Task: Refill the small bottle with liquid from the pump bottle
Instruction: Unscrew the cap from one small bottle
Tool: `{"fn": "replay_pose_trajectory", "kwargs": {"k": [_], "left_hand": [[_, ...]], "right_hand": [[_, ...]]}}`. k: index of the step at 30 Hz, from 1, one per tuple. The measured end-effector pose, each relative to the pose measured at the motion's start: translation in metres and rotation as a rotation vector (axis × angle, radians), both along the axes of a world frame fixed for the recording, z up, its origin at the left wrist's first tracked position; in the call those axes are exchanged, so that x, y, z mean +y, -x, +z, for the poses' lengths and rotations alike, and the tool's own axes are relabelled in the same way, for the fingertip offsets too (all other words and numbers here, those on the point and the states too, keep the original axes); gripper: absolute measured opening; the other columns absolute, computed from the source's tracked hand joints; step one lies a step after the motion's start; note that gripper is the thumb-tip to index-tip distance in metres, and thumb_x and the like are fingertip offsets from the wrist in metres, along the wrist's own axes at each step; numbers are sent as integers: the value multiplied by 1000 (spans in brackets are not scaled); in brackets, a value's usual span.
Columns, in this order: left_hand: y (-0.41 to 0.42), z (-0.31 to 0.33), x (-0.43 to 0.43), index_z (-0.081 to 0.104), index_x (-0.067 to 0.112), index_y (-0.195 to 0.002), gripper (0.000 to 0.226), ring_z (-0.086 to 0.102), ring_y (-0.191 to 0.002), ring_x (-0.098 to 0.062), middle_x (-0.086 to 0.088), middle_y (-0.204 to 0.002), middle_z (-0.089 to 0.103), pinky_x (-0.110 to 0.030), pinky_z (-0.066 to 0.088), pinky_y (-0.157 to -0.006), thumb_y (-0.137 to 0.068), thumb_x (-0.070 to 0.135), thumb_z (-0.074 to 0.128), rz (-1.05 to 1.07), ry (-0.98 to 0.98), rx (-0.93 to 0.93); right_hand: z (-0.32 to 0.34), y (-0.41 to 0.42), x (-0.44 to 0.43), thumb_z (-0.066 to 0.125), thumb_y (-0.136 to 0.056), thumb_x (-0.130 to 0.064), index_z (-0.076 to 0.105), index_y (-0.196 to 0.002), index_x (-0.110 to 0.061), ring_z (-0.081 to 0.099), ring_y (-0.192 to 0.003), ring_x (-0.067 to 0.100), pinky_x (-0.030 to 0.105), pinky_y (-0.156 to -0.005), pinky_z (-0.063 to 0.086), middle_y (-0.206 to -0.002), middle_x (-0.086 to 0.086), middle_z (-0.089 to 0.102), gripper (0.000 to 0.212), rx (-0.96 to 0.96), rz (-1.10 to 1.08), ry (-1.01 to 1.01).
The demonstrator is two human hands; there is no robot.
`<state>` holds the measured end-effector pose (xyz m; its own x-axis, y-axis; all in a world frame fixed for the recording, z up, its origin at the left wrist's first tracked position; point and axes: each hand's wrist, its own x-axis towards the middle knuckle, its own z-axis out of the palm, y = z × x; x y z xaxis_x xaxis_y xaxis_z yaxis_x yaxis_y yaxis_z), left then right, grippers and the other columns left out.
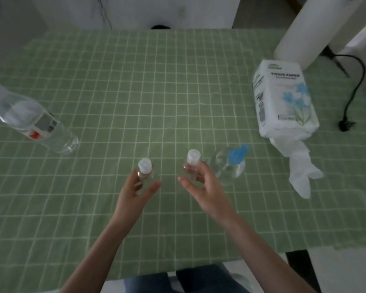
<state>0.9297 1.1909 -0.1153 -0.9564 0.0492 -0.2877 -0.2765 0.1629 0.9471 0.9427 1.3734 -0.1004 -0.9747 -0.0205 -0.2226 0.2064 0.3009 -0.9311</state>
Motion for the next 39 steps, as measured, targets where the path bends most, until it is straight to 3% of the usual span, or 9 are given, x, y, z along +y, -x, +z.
{"fn": "replay_pose_trajectory", "kwargs": {"k": [4,8,12,16,22,27,31,34,39], "left_hand": [[18,-19,-6,57,42,-105,41,63,-98,-8,13,-105,66,-17,48,-75,-78,13,70,20,-6,65],[37,-40,-20,58,38,-107,41,64,-95,-13,9,-104,67,-25,50,-81,-77,12,69,22,-21,152],[52,-50,-30,60,37,-106,44,66,-85,0,12,-98,69,-12,51,-67,-64,29,70,24,-65,260],[57,-59,-35,60,44,-99,42,67,-84,-1,19,-93,71,-12,52,-65,-59,42,69,4,-54,338],[57,-71,-33,51,38,-105,40,59,-96,0,17,-103,61,-22,48,-81,-68,46,63,14,85,479],[59,-74,-30,37,19,-130,66,53,-104,-5,6,-117,53,-13,43,-79,-75,27,72,23,188,477],[34,-70,-31,12,14,-146,103,39,-129,-27,-13,-145,33,-48,38,-105,-69,26,79,135,297,359],[-10,-69,-27,26,20,-138,87,38,-123,-25,-5,-132,35,-48,37,-104,-68,24,79,255,356,498],[-48,-60,-3,39,25,-128,70,42,-115,-15,7,-119,38,-37,39,-99,-69,25,77,85,327,629]], "right_hand": [[-23,18,-5,63,-87,-43,45,-110,-47,53,-107,-11,19,-96,44,-111,-29,55,29,54,29,23],[-43,38,-14,63,-86,-45,45,-106,-51,53,-105,-14,17,-93,45,-109,-34,55,28,128,65,30],[-52,53,-28,65,-87,-40,47,-113,-42,53,-101,-21,11,-88,45,-108,-32,57,32,254,110,-4],[-56,55,-38,66,-86,-39,51,-113,-39,57,-106,-10,18,-91,47,-110,-25,61,31,337,115,3],[-57,51,-37,67,-84,-40,52,-104,-45,57,-104,-12,20,-91,49,-103,-32,63,26,419,121,-20],[-54,40,-37,66,-85,-41,49,-106,-43,55,-105,-15,10,-84,47,-105,-28,60,27,449,133,-93],[-50,28,-37,67,-84,-40,53,-119,-25,57,-111,1,12,-85,45,-117,-13,61,41,427,105,-80],[-48,11,-39,68,-79,-45,56,-116,-24,59,-106,1,8,-79,45,-114,-12,63,44,424,109,-59],[-40,-16,-49,68,-64,-54,64,-108,-23,67,-87,4,10,-76,52,-96,-5,69,54,421,155,49]]}}
